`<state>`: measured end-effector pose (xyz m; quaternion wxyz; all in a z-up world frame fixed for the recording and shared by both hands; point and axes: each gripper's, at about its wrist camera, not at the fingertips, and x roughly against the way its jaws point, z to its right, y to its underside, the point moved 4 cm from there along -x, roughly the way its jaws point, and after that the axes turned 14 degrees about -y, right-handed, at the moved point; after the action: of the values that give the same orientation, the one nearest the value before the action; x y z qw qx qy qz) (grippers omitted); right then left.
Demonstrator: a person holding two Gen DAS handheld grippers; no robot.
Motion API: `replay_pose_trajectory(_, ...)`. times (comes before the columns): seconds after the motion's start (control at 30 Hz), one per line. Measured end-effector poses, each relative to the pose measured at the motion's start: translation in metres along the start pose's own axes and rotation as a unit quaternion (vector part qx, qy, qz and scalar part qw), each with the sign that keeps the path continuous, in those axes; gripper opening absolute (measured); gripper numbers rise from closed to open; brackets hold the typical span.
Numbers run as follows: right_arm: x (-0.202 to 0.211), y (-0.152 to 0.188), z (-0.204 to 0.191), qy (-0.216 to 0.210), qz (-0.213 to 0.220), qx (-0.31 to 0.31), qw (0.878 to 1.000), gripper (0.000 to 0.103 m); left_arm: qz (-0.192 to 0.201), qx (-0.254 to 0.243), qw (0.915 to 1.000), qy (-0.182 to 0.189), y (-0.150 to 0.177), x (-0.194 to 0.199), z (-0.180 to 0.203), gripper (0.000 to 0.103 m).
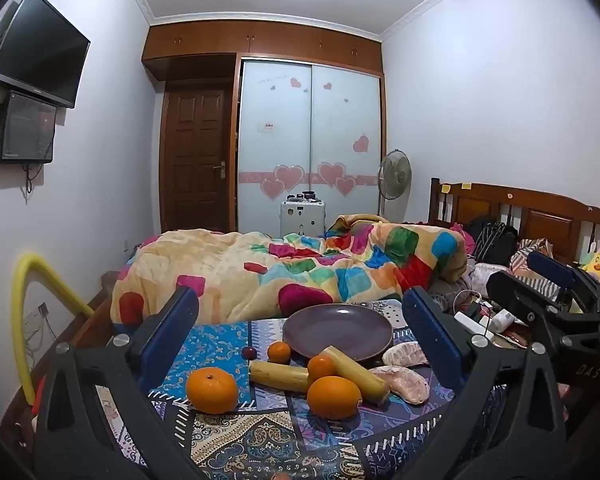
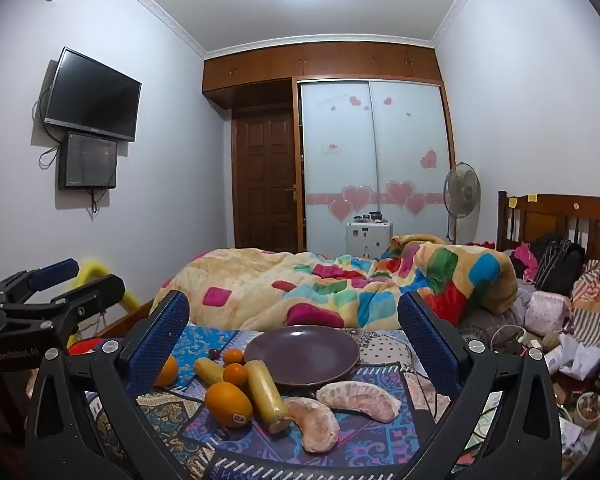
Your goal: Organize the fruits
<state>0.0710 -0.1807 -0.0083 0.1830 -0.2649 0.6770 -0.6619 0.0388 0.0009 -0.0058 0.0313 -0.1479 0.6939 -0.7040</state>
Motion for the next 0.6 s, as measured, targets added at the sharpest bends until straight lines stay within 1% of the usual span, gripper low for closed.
replay_pose_trajectory(0.03,0.0003,0.0000,0.0000,0.000,0.001,0.000,1.000,0.103,-0.002,-0.008,1.0000,0.001,0.0002,-0.0001,0.0009,0.103)
replay_pose_trajectory(0.17,0.0008,0.0001,0.0001,0.001,0.001,0.001,1.000,0.103,-0.002,-0.010,0.9999,0.001,0.0034,0.0000,0.0032,0.103)
replay_pose_trajectory(0.37,0.0024,0.0000,-0.0002,-0.001,0.003,0.000,1.000,0.103,-0.009,-0.003,0.9999,0.004,0.0036,-0.0024,-0.0010,0.103)
replay_pose_trajectory(0.57,0.0014,0.0000,-0.0004,-0.001,0.003,-0.001,1.000,0.103,-0.006,-0.003,1.0000,0.005,0.0037,0.0000,-0.0051,0.103)
replay_pose_trajectory(0.6,0.0012,-0.0001,-0.0005,-0.001,0.003,0.000,1.000,0.103,-0.005,-0.004,1.0000,0.004,0.0023,-0.0008,-0.0013,0.103)
